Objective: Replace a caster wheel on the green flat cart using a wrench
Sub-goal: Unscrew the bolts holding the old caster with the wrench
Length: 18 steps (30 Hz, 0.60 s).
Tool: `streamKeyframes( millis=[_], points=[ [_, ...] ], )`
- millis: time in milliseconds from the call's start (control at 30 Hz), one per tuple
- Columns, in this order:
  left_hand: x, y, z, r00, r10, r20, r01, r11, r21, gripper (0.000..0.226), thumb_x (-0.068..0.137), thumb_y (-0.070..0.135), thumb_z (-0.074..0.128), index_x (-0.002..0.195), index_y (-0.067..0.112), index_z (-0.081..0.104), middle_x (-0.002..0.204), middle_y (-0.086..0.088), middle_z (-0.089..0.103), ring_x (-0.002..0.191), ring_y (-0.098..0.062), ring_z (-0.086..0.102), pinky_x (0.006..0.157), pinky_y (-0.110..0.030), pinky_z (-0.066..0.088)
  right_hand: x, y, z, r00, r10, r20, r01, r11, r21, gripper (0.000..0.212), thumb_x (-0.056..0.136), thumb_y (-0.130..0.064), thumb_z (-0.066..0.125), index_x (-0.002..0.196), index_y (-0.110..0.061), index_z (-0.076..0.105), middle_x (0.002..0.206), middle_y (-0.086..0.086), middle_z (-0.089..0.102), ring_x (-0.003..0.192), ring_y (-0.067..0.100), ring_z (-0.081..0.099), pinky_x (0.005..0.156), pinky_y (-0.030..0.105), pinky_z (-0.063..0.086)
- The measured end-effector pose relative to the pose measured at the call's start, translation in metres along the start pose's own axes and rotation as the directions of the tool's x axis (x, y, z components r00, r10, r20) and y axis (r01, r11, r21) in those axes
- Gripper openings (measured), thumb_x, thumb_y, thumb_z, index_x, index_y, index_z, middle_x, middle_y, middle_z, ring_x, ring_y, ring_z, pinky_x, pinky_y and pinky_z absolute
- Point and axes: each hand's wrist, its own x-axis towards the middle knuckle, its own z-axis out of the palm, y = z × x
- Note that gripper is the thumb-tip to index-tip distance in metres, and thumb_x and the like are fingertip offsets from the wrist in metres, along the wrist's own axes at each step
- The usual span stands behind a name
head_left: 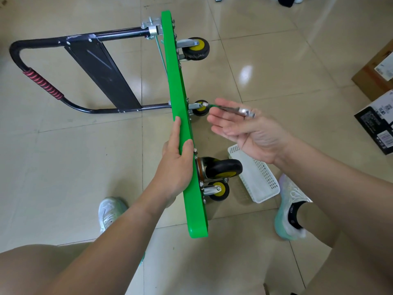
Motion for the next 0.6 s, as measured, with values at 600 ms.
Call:
streamKeyframes(
  millis=[600],
  points=[
    [0.000,0.000,0.000,1.000,-0.022,-0.008,0.022,0.999,-0.032,0.058,0.111,0.039,0.035,0.156,0.064,0.007,0.147,0.015,0.041,0.105,0.000,0.059,0.082,-0.025,0.048,0.019,0.016,0.008,0.955,-0.164,-0.247,-0.049,0.735,-0.676,0.025,0.109,-0.032,0.038,0.112,-0.029,0.063,0.098,-0.017,0.054,0.101,0.005,0.050,0.085,0.024,0.042]
  ],
)
